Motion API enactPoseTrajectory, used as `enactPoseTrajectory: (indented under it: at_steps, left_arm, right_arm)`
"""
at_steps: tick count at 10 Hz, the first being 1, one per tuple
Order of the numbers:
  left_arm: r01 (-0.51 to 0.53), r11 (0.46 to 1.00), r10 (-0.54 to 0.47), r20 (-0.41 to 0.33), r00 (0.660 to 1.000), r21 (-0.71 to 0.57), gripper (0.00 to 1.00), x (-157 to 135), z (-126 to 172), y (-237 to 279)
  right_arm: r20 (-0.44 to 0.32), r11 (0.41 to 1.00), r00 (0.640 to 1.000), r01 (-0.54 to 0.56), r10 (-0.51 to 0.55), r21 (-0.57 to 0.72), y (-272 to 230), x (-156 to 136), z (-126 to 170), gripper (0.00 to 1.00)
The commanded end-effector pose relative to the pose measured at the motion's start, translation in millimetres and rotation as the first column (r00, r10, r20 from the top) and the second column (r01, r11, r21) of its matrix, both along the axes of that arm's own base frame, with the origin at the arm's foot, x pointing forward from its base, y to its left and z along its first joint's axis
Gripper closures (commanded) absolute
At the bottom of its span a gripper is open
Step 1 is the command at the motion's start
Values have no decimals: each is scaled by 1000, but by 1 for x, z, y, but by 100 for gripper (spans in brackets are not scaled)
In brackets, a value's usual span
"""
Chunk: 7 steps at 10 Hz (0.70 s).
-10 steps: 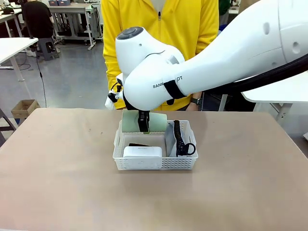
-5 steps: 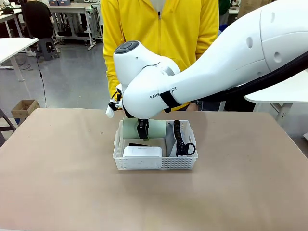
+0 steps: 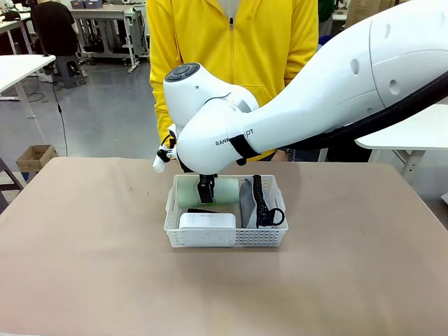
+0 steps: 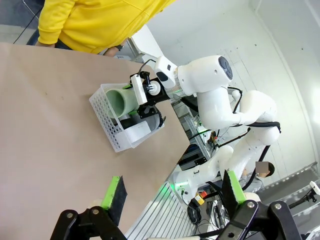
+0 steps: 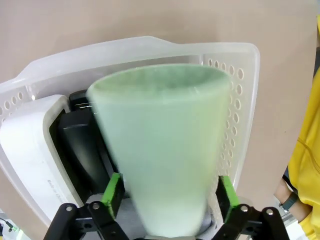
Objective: Efficiently arrange items inside the basket to fit them all.
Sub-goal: Pick up the Reusable plastic cup and place it inside the Organizing basket.
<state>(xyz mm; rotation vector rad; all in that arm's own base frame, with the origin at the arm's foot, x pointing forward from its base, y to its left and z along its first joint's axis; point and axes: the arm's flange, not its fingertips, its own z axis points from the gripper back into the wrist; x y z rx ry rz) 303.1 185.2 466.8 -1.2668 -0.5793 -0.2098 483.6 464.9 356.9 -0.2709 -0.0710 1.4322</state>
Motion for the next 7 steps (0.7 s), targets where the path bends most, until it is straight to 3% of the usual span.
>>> enactPoseTrajectory:
  at_steps: [1,7]
  left_arm:
    - [-4,1000,4,6,1000,-19,0,-1,4,-2]
    - [-4,1000,4,6,1000,-19,0,-1,4,-2]
  right_arm:
    - [53,1000,998,20,-19,-23,4,-1,1,0]
    - [78,999,996,29,-32,31,-17,-13,20,0]
